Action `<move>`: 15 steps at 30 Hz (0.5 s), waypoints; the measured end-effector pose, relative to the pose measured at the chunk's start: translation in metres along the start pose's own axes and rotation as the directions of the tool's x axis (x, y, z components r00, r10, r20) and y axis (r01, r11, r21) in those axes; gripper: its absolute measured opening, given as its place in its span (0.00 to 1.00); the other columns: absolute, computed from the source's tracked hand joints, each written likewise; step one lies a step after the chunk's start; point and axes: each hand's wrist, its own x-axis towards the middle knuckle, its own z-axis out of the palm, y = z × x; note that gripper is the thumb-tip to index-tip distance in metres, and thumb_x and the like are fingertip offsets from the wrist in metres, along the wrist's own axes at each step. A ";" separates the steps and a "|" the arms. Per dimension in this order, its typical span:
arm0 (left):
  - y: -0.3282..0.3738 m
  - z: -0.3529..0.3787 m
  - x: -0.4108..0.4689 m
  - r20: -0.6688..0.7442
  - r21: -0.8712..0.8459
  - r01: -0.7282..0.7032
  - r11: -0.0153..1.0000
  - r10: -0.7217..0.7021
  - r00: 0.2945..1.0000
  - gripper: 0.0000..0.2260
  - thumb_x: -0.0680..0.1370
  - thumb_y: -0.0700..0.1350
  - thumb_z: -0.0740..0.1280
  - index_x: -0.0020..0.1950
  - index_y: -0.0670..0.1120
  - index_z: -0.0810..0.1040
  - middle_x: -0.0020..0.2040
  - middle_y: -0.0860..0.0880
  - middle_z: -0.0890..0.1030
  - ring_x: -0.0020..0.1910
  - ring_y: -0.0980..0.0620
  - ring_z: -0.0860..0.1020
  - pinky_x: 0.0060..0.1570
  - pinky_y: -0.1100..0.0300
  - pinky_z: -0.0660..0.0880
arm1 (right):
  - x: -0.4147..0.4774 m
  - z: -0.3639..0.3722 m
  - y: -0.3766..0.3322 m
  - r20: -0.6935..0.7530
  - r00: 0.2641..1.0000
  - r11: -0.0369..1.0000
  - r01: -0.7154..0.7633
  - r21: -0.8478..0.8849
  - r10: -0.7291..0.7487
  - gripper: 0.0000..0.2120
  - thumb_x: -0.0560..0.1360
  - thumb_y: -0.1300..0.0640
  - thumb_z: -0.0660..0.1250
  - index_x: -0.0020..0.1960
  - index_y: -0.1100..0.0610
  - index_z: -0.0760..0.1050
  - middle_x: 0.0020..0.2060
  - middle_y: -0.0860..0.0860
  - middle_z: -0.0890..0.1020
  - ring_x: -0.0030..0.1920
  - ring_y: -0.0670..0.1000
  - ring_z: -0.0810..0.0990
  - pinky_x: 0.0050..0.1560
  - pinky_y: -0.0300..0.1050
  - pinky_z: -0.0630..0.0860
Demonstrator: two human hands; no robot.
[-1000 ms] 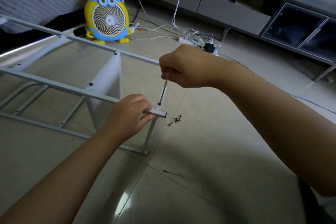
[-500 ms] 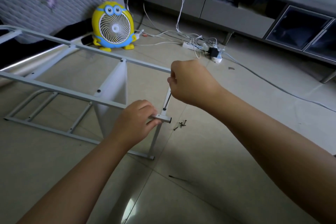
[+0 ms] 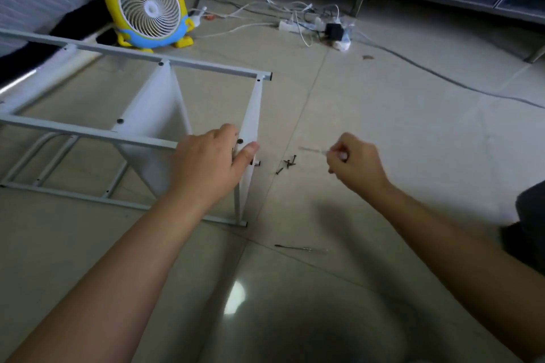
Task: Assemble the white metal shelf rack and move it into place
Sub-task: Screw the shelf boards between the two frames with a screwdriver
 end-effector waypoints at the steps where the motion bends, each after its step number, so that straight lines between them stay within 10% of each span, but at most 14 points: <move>1: 0.005 0.001 0.004 0.036 0.025 0.059 0.998 -0.060 0.998 0.26 0.77 0.61 0.50 0.55 0.40 0.75 0.48 0.42 0.81 0.46 0.40 0.79 0.46 0.52 0.70 | -0.010 0.015 0.025 0.091 0.995 0.996 -0.038 -0.075 0.045 0.03 0.73 0.64 0.62 0.41 0.62 0.72 0.33 0.58 0.78 0.36 0.60 0.78 0.37 0.48 0.72; 8: 0.023 0.004 0.028 0.204 0.064 0.340 0.938 -0.346 0.916 0.14 0.78 0.48 0.61 0.59 0.41 0.70 0.54 0.43 0.79 0.56 0.41 0.74 0.50 0.52 0.70 | -0.060 0.086 0.127 0.370 0.911 0.974 -0.118 -0.193 0.184 0.06 0.75 0.59 0.62 0.48 0.62 0.73 0.43 0.61 0.81 0.45 0.60 0.79 0.38 0.44 0.64; 15: 0.034 0.008 0.055 0.331 0.159 0.382 0.910 -0.414 0.848 0.11 0.79 0.50 0.60 0.49 0.43 0.63 0.41 0.47 0.70 0.42 0.45 0.70 0.38 0.57 0.64 | -0.067 0.109 0.150 0.496 0.849 0.903 0.054 -0.427 0.184 0.06 0.68 0.57 0.62 0.40 0.58 0.75 0.38 0.56 0.78 0.43 0.56 0.77 0.37 0.43 0.73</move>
